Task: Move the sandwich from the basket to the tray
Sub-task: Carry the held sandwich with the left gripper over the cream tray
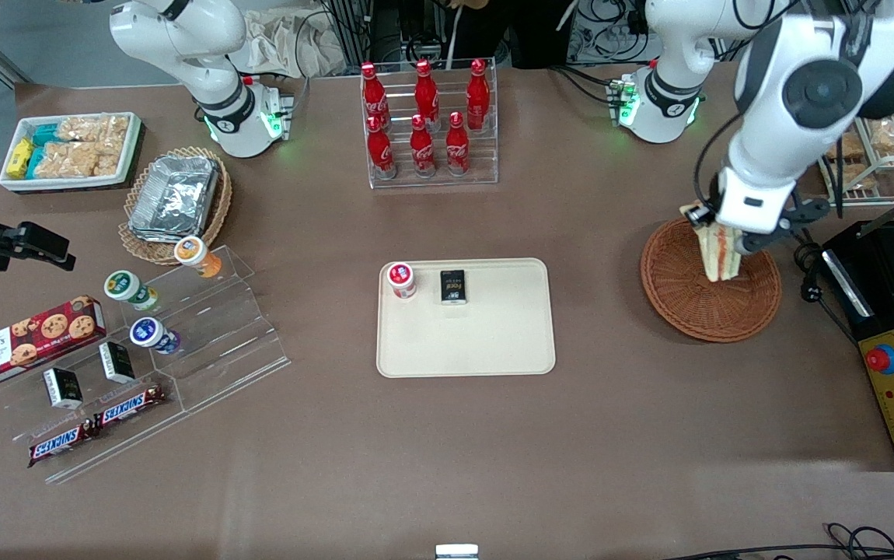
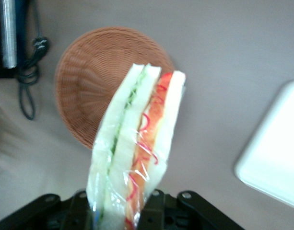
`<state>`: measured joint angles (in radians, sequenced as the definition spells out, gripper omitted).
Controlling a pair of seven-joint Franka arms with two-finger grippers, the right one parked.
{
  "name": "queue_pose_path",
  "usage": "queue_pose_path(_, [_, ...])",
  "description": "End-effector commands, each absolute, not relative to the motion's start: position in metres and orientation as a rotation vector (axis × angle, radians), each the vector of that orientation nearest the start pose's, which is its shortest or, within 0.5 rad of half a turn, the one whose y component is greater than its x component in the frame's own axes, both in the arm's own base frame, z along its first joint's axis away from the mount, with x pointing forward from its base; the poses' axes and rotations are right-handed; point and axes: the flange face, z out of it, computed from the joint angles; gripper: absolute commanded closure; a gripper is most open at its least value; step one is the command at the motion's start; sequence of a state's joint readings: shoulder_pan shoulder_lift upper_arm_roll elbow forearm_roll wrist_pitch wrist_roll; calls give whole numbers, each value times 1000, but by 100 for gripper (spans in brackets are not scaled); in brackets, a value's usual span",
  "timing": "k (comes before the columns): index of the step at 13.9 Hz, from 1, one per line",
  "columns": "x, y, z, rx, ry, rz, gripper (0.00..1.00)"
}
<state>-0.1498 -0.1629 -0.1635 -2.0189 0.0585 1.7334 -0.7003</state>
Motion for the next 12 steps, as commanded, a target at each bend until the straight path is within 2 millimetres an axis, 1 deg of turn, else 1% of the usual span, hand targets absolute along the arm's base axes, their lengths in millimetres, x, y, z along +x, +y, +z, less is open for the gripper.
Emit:
queue_pose_path(1, [471,-223,529,-3050,-366,127,100])
queue_pose_path(2, [471,-246,522,-3062,-303,138,100])
queue_pose_path(3, [473,-272,510,-3095,-245,163,100])
queue_pose_path(4, [478,-293,490,-3131,-206,179,100])
queue_pose_path(6, [485,-326,444,-3159,-124,213,100])
queue_pose_path(8, [498,-343,400,-3195,-130,230,100])
queue_pose_path(9, [501,-353,382,-3213,-116,232,100])
queue_pose_path(11, [511,-359,344,-3203,-147,202,100])
queue_pose_path(12, [520,-363,327,-3215,-181,158,100])
